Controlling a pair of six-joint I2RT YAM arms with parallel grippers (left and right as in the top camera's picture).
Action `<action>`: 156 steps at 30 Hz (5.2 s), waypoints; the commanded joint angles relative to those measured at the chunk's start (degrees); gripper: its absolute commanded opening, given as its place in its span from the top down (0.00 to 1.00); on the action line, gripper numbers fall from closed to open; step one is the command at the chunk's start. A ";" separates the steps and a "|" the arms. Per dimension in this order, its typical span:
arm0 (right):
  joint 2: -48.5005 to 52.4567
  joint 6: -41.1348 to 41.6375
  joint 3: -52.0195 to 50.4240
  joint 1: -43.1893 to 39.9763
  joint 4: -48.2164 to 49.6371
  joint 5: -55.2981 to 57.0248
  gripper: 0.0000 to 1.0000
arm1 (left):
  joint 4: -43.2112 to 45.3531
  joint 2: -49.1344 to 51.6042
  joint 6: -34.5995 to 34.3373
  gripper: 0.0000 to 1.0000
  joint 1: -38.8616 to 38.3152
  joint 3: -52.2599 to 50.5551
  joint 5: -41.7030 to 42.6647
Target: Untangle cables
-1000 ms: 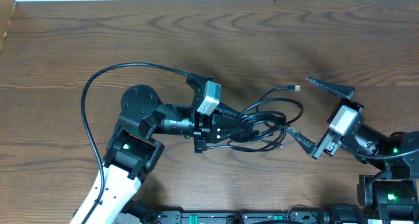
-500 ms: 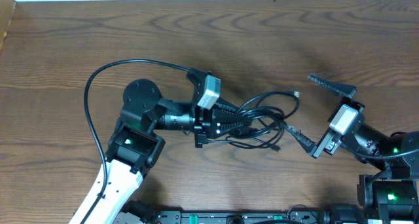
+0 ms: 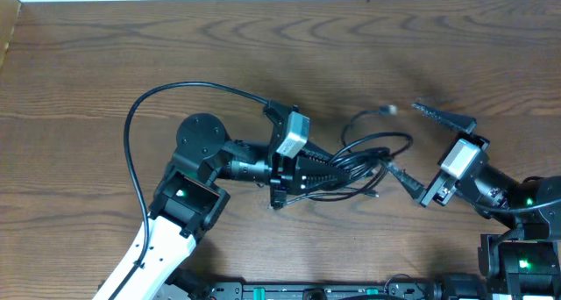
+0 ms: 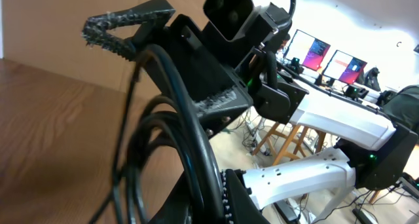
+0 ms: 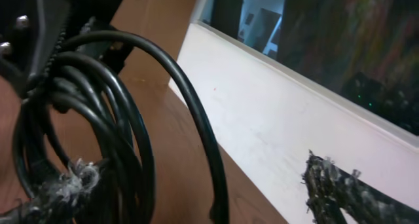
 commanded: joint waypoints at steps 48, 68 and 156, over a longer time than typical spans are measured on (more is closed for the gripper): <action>-0.20 8.50 0.04 -0.04 2.14 -15.10 0.99 | 0.98 -0.15 1.99 0.22 -2.91 1.70 -5.01; -0.20 18.80 0.04 -0.09 2.78 2.97 0.99 | -15.80 -0.17 -3.63 0.00 -0.37 1.70 -20.35; -0.20 1.20 0.04 -6.93 -24.39 -11.28 0.01 | -7.98 -7.63 11.61 0.93 -1.33 1.70 -27.30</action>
